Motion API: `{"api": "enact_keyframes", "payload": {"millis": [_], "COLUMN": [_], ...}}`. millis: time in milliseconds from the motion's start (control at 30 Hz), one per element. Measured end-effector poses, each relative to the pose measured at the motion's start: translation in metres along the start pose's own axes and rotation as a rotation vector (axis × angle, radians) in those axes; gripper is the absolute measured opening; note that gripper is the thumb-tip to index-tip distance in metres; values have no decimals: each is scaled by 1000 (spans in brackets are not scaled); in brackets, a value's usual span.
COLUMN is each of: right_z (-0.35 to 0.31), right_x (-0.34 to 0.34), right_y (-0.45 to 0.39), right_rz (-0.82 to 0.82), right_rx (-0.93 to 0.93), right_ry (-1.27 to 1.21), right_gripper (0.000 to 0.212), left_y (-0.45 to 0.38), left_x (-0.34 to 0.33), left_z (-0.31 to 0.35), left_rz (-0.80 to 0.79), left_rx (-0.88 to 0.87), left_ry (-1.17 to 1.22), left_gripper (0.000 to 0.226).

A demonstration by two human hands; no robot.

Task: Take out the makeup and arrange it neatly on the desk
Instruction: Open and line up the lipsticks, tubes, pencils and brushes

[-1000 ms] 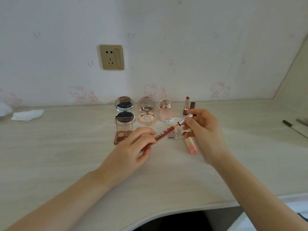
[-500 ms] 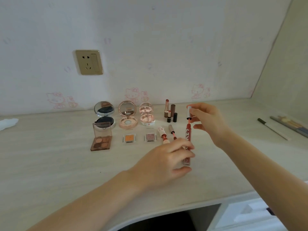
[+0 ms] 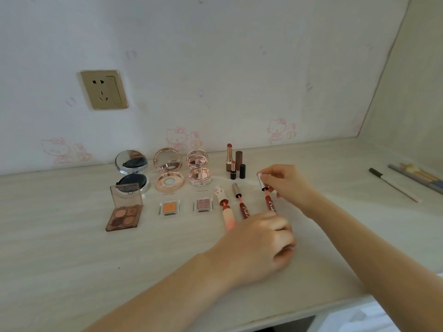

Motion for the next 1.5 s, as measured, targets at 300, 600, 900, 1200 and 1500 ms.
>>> {"api": "enact_keyframes", "payload": {"millis": [300,600,900,1200,1500], "right_z": [-1,-6,-12,-12,-19], "right_x": [-25,-37,-44,-44,-12], "right_y": [-15,-20,-24,-25,0], "right_rz": [-84,-111,-105,-114,-134], "right_rx": [43,97,133,118,174], "right_ry": [112,246,366,402,473], "right_gripper": [12,15,14,15,21], "left_y": [8,16,17,17,16], "left_x": [-6,-5,-3,-7,-10], "left_z": [-23,-36,-43,-45,-54], "left_rz": [26,44,42,16,-48], "left_rx": [81,198,229,237,298], "left_ry": [-53,-7,34,33,26], "left_gripper": [15,28,21,21,40]}}
Point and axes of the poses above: each hand's wrist, its own y-axis away from the middle knuckle, its own x-axis out of the back of the hand, z = x × y, the point moved 9 cm from there along -y, towards the middle knuckle, and after that the axes turned 4 degrees about z, right-handed, at the moved point
